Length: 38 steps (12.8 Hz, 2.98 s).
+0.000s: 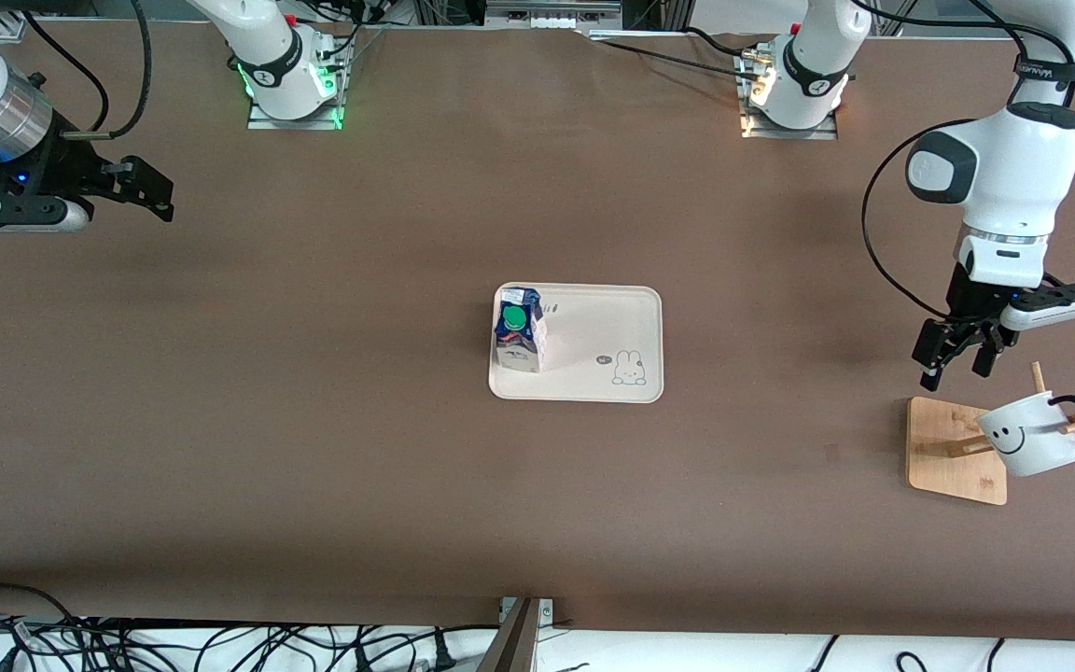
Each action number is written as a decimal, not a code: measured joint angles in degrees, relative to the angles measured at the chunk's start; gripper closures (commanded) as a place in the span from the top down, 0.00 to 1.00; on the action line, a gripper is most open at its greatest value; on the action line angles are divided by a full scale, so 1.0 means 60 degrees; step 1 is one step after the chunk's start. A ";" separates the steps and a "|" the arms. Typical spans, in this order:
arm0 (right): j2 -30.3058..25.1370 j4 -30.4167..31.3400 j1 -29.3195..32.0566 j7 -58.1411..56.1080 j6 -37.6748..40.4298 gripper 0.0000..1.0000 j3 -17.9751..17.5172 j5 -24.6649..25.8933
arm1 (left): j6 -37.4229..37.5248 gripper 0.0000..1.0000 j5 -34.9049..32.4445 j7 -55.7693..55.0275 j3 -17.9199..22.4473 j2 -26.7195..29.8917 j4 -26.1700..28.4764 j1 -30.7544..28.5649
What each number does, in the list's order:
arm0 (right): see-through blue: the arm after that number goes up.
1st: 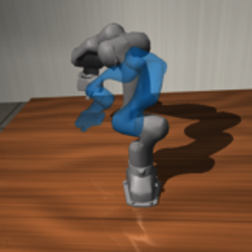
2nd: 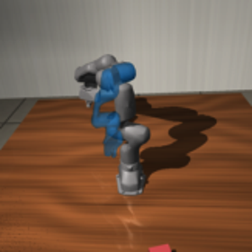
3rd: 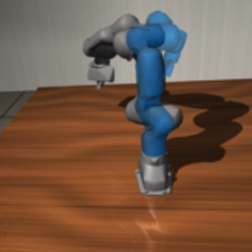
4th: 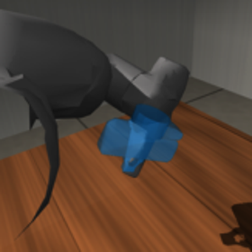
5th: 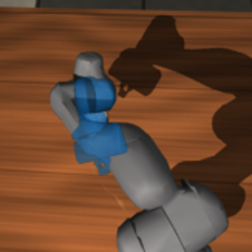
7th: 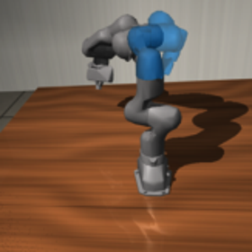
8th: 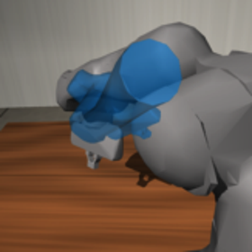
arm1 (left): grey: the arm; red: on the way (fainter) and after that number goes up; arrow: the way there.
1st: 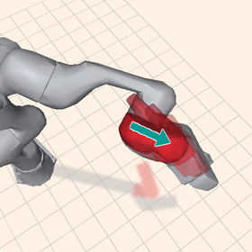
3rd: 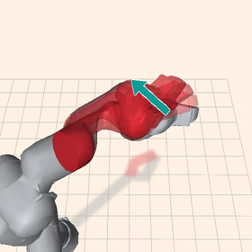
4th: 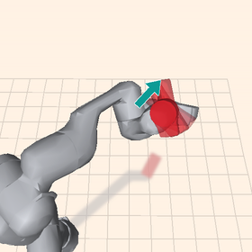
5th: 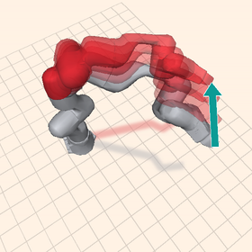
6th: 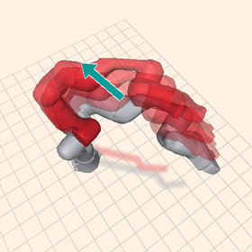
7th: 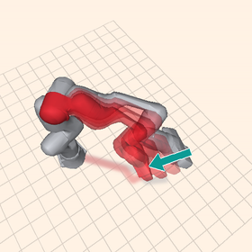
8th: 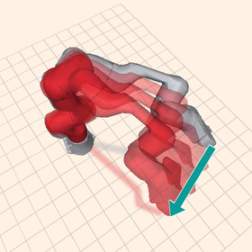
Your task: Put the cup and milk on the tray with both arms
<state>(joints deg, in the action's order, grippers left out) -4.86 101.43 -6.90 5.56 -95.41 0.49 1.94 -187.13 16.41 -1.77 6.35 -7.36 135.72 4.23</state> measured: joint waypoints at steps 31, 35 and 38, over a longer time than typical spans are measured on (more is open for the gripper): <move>0.0410 -0.1025 0.0165 0.0019 -0.0170 1.00 0.0164 0.0019 | -0.1453 1.00 -0.0096 0.0630 0.0330 -0.1937 -0.2183 -0.0002; 0.0410 -0.1026 0.0165 0.0019 -0.0170 1.00 0.0165 0.0019 | -0.1454 0.81 -0.0095 0.0640 0.0347 -0.1955 -0.2186 -0.0002; 0.0410 -0.1025 0.0165 0.0019 -0.0170 1.00 0.0165 0.0019 | -0.1455 0.27 -0.0096 0.0650 0.0356 -0.1956 -0.2188 -0.0002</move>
<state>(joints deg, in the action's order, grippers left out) -2.40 95.28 -5.90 5.68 -96.44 1.49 2.05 -195.86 15.84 2.13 8.49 -19.10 122.59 4.22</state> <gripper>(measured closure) 0.000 0.145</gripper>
